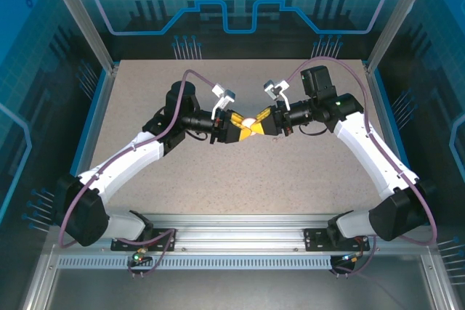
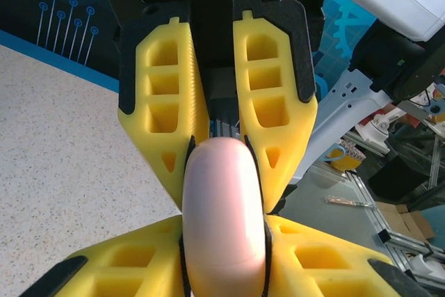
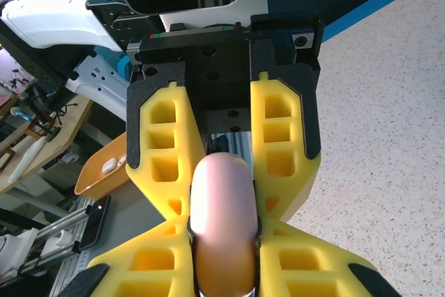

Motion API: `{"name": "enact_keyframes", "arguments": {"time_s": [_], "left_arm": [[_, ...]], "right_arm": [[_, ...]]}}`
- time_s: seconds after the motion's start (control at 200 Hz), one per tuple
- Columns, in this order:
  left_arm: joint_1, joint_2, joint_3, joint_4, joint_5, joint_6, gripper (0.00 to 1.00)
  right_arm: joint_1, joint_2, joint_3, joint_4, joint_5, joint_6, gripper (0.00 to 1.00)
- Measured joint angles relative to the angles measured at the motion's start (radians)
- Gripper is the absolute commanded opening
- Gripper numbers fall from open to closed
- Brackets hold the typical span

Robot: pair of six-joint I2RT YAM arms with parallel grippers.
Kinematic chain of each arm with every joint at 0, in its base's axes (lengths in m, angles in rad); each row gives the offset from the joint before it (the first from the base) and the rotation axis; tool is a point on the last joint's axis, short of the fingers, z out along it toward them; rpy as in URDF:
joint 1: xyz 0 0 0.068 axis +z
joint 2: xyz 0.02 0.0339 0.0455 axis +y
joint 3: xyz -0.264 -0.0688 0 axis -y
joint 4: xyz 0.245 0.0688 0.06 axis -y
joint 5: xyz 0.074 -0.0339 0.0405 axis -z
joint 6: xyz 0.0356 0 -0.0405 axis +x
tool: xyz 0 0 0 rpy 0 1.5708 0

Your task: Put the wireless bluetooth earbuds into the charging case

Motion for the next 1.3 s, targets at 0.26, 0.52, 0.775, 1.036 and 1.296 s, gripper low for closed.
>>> {"name": "enact_keyframes", "arguments": {"time_s": [0.26, 0.52, 0.775, 1.036, 1.296], "left_arm": [[0.000, 0.000, 0.004, -0.014, 0.009, -0.002, 0.09], [0.000, 0.000, 0.008, -0.061, -0.010, 0.059, 0.00], [-0.001, -0.010, 0.003, -0.082, -0.069, 0.179, 0.00], [-0.002, -0.010, 0.002, -0.079, -0.088, 0.233, 0.00], [-0.003, -0.011, -0.023, -0.042, -0.087, 0.246, 0.00]], "right_arm": [[0.004, 0.002, 0.010, -0.026, 0.008, -0.016, 0.16], [0.021, 0.000, 0.016, -0.036, 0.078, -0.010, 0.47], [0.022, -0.059, 0.015, -0.031, 0.214, 0.002, 0.56], [0.031, -0.144, -0.018, -0.008, 0.327, -0.032, 0.55], [0.056, -0.158, -0.023, -0.010, 0.369, -0.073, 0.55]]}}
